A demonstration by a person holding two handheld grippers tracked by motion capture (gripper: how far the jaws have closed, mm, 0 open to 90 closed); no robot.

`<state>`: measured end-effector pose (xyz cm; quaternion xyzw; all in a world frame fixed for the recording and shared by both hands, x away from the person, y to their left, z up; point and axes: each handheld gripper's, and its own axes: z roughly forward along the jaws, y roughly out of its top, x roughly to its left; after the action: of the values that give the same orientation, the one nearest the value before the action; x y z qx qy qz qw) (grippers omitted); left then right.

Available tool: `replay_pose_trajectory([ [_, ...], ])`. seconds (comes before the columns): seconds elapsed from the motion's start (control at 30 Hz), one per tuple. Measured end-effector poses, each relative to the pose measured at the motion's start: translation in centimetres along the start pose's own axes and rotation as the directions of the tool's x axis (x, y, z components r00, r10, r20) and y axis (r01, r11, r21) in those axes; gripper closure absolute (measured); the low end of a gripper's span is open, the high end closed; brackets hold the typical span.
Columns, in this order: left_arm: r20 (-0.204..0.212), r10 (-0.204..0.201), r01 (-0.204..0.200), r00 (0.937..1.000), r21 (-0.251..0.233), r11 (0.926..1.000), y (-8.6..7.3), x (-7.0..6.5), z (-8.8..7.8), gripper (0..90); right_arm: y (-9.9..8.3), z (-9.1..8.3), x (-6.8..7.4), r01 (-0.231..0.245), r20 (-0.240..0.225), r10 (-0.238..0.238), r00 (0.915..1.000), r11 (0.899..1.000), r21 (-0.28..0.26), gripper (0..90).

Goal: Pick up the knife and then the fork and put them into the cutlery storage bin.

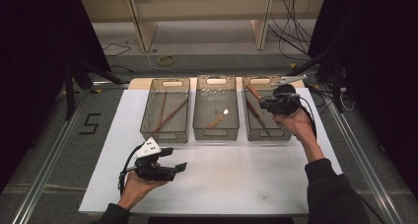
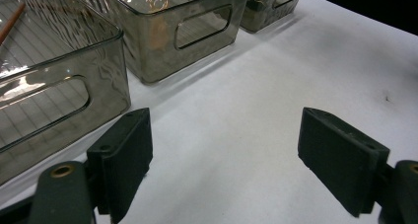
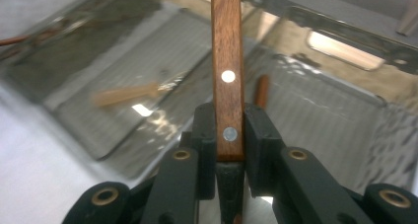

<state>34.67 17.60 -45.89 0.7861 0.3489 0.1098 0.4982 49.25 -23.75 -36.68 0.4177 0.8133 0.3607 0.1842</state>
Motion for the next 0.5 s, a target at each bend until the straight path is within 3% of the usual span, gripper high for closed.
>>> replay_pose_trajectory([
  [0.27, -0.013, -0.003, 0.003, 0.9999, -0.001, 1.0, -0.3, -0.1, 0.0, 20.1, 0.7, 1.9, -2.3, -0.068, 0.067, 0.066, 0.9956, 0.997, 0.032, 77.8],
  [0.5, -0.015, 0.0, 0.0, 0.9999, 0.003, 1.0, -0.4, -0.1, 0.1, 19.9, 0.8, 3.3, -3.4, -0.124, 0.097, 0.119, 0.9881, 0.991, 0.041, 77.7],
])
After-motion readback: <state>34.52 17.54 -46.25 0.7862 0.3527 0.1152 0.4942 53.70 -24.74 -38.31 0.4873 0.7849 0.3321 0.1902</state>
